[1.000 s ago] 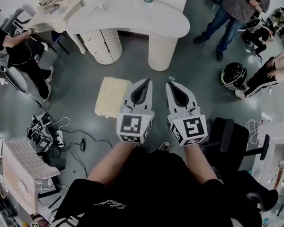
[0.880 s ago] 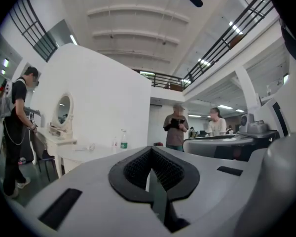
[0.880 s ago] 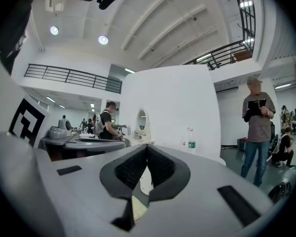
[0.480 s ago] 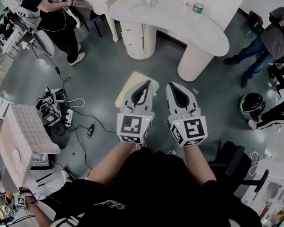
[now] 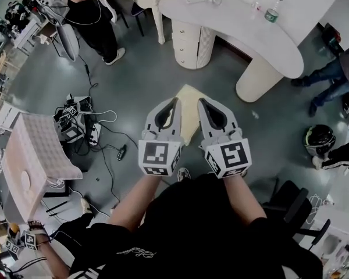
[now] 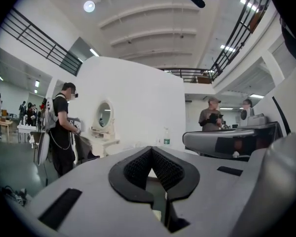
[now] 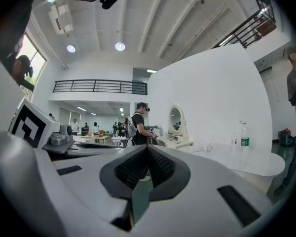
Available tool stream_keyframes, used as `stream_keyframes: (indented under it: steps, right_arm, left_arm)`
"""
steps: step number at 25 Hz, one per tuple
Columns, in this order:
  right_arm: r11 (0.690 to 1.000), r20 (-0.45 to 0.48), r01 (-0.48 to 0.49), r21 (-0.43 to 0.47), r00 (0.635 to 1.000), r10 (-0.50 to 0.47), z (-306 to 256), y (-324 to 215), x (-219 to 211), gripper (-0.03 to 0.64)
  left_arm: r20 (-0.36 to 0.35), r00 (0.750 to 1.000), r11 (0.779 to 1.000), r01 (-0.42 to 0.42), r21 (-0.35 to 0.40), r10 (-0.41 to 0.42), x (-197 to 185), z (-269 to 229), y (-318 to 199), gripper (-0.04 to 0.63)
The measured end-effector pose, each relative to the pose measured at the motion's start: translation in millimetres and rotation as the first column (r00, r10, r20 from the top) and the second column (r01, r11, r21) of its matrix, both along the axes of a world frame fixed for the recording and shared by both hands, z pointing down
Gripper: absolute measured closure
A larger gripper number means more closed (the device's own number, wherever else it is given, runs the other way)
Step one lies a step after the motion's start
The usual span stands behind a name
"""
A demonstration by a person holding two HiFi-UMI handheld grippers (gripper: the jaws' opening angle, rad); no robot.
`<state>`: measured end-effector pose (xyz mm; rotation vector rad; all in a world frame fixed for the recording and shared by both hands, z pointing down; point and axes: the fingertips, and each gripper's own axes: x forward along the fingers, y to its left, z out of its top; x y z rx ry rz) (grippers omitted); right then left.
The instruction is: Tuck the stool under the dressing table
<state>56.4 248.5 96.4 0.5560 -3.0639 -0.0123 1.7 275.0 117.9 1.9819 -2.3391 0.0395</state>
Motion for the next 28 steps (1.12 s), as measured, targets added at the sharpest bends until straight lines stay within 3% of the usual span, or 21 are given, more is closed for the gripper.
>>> stream_keyframes:
  steps: [6,14,21,28]
  right_arm:
    - [0.999,-0.033,0.046,-0.013,0.998,-0.047,8,-2,-28,0.611]
    - [0.994,-0.028,0.108,-0.026,0.994,-0.108,9,-34,-71,0.611]
    - [0.987,-0.005,0.151,-0.046,0.988,-0.152,9,-83,-111,0.611]
    - [0.987,0.004,0.128,-0.100,0.992,-0.128,24,-149,-117,0.611]
  left_arm:
    - [-0.033,0.997,0.997,0.071,-0.011,-0.071,-34,10,7,0.589]
    - [-0.026,0.990,0.990,0.137,-0.028,-0.138,-78,13,-15,0.589]
    - [0.005,0.987,0.985,0.162,-0.055,-0.162,-112,12,-62,0.590]
    - [0.038,0.991,0.986,0.128,-0.105,-0.125,-119,21,-128,0.591]
